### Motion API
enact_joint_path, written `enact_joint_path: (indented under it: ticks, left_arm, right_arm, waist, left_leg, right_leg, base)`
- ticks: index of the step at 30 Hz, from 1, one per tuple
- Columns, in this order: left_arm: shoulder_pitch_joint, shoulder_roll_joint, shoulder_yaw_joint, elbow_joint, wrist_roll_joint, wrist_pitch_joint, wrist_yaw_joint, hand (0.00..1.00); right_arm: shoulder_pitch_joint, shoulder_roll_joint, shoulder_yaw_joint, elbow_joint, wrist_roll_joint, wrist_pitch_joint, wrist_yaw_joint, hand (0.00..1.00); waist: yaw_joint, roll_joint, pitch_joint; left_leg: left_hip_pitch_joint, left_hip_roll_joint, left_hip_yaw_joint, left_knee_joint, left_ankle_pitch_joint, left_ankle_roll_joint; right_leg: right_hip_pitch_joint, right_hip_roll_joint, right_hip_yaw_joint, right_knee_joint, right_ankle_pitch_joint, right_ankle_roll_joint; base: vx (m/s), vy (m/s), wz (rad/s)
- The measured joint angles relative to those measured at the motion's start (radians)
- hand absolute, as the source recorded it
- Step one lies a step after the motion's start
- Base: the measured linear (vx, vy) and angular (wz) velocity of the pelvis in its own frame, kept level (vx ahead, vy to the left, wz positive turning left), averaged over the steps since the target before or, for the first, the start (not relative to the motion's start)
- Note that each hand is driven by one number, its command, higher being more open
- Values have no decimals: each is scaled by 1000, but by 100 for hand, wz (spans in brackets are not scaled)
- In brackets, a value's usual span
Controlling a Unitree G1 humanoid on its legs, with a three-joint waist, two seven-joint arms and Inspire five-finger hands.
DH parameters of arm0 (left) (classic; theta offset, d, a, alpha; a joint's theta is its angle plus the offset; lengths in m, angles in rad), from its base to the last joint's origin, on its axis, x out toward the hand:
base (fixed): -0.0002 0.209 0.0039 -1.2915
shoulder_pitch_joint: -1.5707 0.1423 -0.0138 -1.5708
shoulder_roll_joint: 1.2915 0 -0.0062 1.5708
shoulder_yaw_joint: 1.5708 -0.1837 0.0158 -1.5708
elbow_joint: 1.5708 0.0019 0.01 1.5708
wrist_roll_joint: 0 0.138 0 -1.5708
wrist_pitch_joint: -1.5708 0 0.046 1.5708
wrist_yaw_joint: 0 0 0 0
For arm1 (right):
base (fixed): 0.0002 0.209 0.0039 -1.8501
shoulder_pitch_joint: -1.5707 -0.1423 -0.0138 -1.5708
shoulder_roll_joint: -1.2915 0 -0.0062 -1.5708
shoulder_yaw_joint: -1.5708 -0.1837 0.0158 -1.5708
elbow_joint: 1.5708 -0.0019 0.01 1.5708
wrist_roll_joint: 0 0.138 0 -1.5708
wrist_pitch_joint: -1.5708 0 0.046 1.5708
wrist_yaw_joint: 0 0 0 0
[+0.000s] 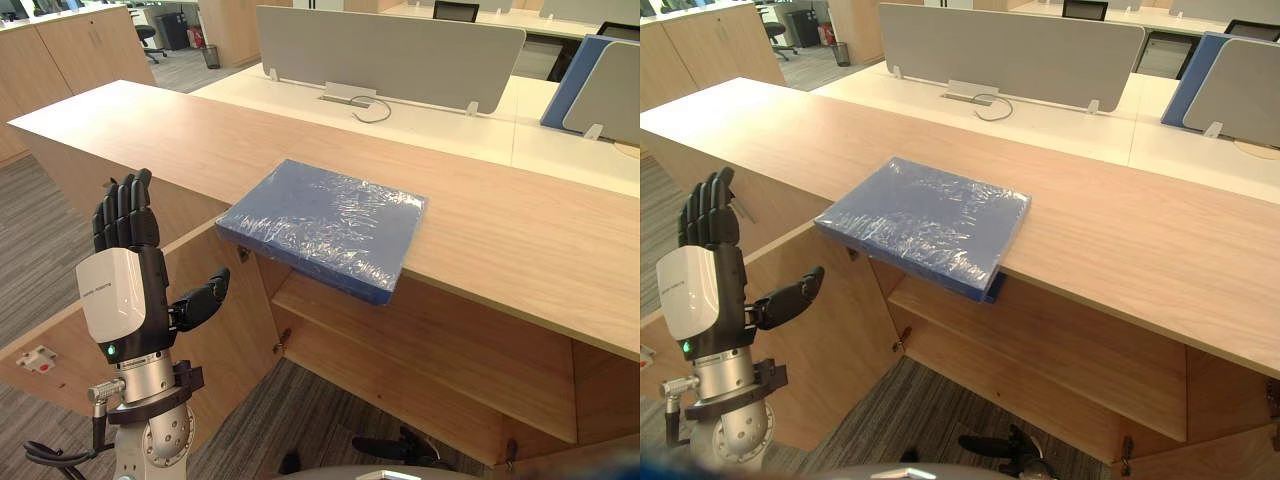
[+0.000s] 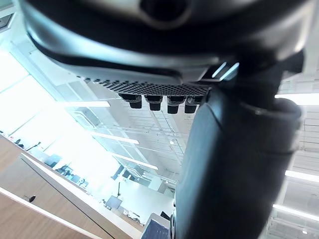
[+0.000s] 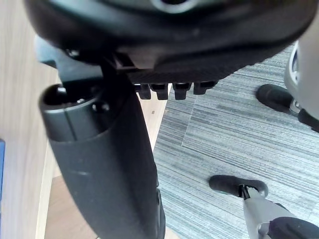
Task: Walk over to the cabinet, pick up the folder, carry it to the office cabinet, place the folder inside the office cabinet, then close the office cabinet door
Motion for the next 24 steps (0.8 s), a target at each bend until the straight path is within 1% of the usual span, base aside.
enact_joint_path:
  ticks: [2,3,6,8,12,14,16,20,24]
  left_arm:
    - [0,16,0,13,0,-2,-2,100]
    - [0,32,0,26,0,-2,-8,100]
    - [-2,67,-2,48,0,-14,-17,100]
    - [-9,112,-11,59,0,-21,-35,100]
    - [-42,168,-18,64,-1,-36,-54,100]
    - [-77,210,-54,65,-2,-47,-59,100]
    - [-102,231,-82,66,-2,-59,-59,100]
    - [-147,243,-125,74,-3,-77,-59,100]
    - [-186,257,-180,96,-10,-83,-65,100]
  right_arm:
    - [-5,-9,-1,11,13,-3,0,100]
    - [-6,-18,-13,14,39,-6,0,100]
    - [-13,-27,-49,37,45,-10,-2,100]
    - [-16,-48,-65,51,45,-9,-3,100]
    - [-16,-64,-77,53,44,-9,-3,100]
    - [-17,-68,-76,56,43,-9,-1,100]
    - [-17,-71,-75,57,43,-9,2,100]
    - [-18,-84,-62,64,43,-8,3,100]
    - [-21,-96,-35,74,38,-8,6,100]
  waist:
    - [0,2,0]
    - [-1,4,-1]
    - [-2,8,-1]
    - [-3,11,1]
    - [-9,18,6]
    - [-9,20,7]
    - [-10,22,8]
    - [-11,26,6]
    - [-27,27,5]
  left_leg:
    - [1,3,4,3,0,0]
    - [3,6,9,3,0,0]
    - [3,11,13,3,0,0]
    - [2,16,17,0,1,-2]
    - [3,22,18,-1,3,-6]
    - [2,27,18,-1,6,-10]
    - [1,30,19,-1,6,-11]
    - [-5,38,34,3,8,-13]
    - [1,40,44,4,8,-14]
  right_leg:
    - [-1,3,7,0,0,-2]
    - [-2,5,14,0,0,-3]
    - [-7,9,33,1,-1,-7]
    - [-16,11,42,8,-3,-11]
    - [-20,17,52,12,-6,-16]
    - [-23,22,54,15,-8,-19]
    - [-27,23,57,19,-9,-21]
    - [-48,25,78,33,-12,-26]
    - [-53,24,91,38,-12,-26]
  base:
    - [-8,-38,-12]
    - [-13,-31,-9]
    - [-25,-18,-8]
    - [-49,-13,-7]
    - [-55,-16,-4]
    - [-42,-24,-2]
    - [-30,-19,-4]
    - [-14,-9,-12]
    - [-21,-2,-9]
